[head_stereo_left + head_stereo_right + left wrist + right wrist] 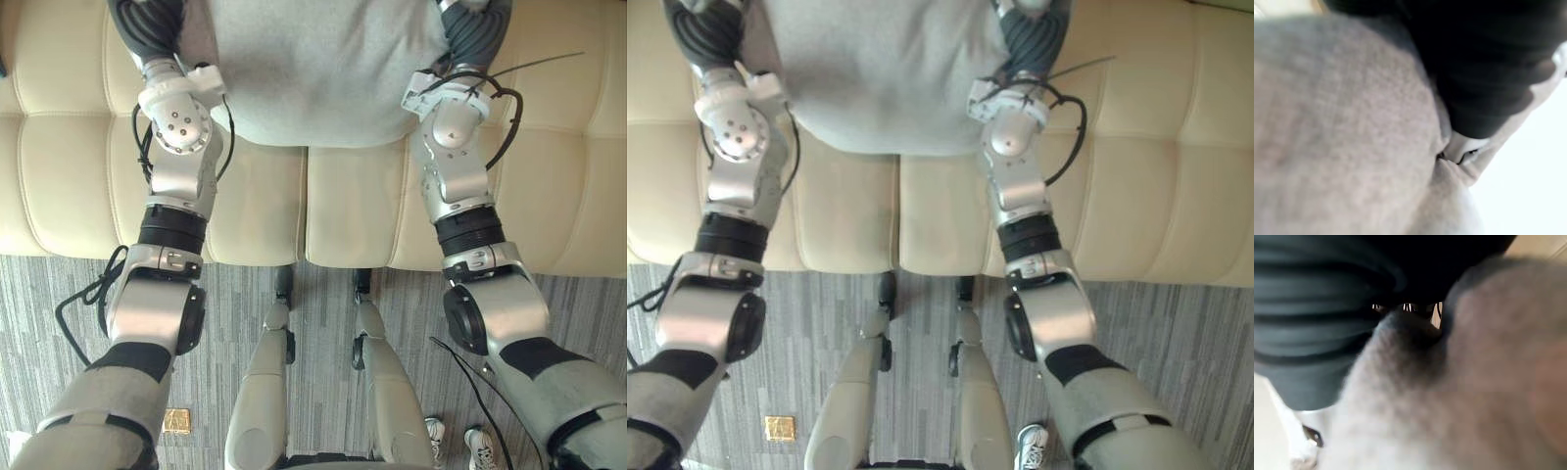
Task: Pick up cushions and gather them together orderly.
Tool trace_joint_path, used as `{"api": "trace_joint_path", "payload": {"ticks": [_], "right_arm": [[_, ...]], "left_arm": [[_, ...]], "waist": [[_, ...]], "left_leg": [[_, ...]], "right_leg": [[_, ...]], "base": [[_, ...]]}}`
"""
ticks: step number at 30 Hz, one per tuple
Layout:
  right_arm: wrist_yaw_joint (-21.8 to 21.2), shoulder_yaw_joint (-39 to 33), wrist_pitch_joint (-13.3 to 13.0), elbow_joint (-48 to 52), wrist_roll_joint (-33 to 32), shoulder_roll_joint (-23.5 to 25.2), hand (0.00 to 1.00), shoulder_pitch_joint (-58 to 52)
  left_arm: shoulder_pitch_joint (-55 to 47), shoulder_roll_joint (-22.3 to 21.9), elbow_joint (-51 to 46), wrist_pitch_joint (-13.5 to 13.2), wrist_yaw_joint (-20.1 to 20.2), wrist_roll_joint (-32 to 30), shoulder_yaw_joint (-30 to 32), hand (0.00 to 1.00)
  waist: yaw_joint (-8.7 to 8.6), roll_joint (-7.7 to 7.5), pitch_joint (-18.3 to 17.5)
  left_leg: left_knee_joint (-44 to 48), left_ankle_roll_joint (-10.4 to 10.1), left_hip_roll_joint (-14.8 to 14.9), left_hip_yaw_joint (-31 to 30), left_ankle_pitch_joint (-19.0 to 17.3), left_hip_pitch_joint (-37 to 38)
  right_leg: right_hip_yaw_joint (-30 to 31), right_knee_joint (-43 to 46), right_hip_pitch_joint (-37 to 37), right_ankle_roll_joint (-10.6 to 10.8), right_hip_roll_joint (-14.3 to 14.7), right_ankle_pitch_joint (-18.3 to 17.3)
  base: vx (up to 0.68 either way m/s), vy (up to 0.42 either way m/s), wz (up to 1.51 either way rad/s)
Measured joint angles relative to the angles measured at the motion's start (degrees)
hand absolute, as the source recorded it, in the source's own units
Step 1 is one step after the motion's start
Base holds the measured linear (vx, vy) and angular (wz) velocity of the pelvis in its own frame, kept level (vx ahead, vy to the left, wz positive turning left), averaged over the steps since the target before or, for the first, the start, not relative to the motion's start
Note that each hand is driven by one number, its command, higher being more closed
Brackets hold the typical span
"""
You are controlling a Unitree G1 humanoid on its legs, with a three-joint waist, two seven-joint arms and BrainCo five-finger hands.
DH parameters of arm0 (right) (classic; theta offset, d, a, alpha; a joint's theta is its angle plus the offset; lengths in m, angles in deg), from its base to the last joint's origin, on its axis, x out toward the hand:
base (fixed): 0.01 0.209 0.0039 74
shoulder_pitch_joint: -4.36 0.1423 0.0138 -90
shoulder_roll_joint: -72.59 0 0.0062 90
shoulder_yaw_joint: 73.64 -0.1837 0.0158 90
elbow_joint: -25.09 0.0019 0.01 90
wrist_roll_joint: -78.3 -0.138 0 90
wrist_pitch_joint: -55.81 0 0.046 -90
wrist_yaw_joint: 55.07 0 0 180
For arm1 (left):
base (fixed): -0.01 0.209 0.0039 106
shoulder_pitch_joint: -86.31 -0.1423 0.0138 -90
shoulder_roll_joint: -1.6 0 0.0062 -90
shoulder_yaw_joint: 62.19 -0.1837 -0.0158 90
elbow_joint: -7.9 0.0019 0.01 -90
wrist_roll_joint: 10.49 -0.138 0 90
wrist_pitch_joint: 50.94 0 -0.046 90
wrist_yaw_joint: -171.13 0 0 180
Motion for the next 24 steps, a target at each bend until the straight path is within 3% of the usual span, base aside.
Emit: {"api": "trace_joint_path", "payload": {"ticks": [2,3,5,12,19,24], "right_arm": [[-0.2,0.0,-0.1,-2.6,-1.3,-1.7,0.0,2.3],[-0.3,-0.1,0.1,-3.5,-2.3,-2.9,0.0,3.3],[-0.6,-0.4,0.3,-4.2,-4.2,-4.9,0.0,4.1],[-3.0,-2.1,1.9,-4.8,-10.0,-11.2,0.0,4.5],[-5.5,-2.3,2.7,-4.4,-15.0,-18.0,0.0,2.5],[-7.4,-2.1,2.7,-2.0,-15.4,-19.0,0.0,-1.3]], "left_arm": [[2.3,1.4,1.5,0.5,0.1,-0.4,0.0,0.0],[3.5,2.5,1.9,1.1,0.1,-0.5,-0.1,0.0],[4.3,4.1,1.9,1.9,0.1,-0.5,-0.1,0.0],[4.7,9.3,1.9,3.1,0.3,-0.2,0.6,0.0],[1.7,17.6,1.6,2.1,4.0,9.1,5.9,0.0],[-3.4,18.2,1.5,1.0,6.1,14.4,10.7,0.0]], "waist": [[-0.08,-0.02,0.0],[-0.14,-0.07,0.2],[-0.12,-0.08,0.2],[-0.04,-0.05,0.2],[0.42,0.14,0.6],[0.41,0.13,0.6]], "left_leg": [[-1.6,-0.2,-0.1,-0.4,1.3,0.0],[-1.8,-0.4,-0.1,-0.8,1.7,0.0],[-1.8,-0.5,-0.1,-1.4,1.8,0.0],[-1.6,-0.4,-0.4,-2.0,1.9,0.3],[-2.4,-0.1,-0.7,-1.6,1.8,4.2],[-5.1,-0.2,-0.7,-1.6,3.2,5.7]], "right_leg": [[-0.3,0.0,-0.5,0.3,-0.1,-1.0],[-0.8,0.0,-0.5,-1.2,0.0,0.2],[-1.1,0.0,-0.2,-1.5,0.1,0.5],[-2.2,0.0,0.3,-0.9,0.0,1.4],[-1.9,0.0,3.7,-1.0,-0.4,1.6],[-1.8,0.0,4.0,-1.1,-0.6,-0.1]], "base": [[-0.06,-0.025,0.15],[-0.04,-0.017,0.13],[-0.04,-0.014,0.11],[-0.03,0.001,0.05],[-0.02,0.009,-0.01],[-0.05,-0.017,0.02]]}}
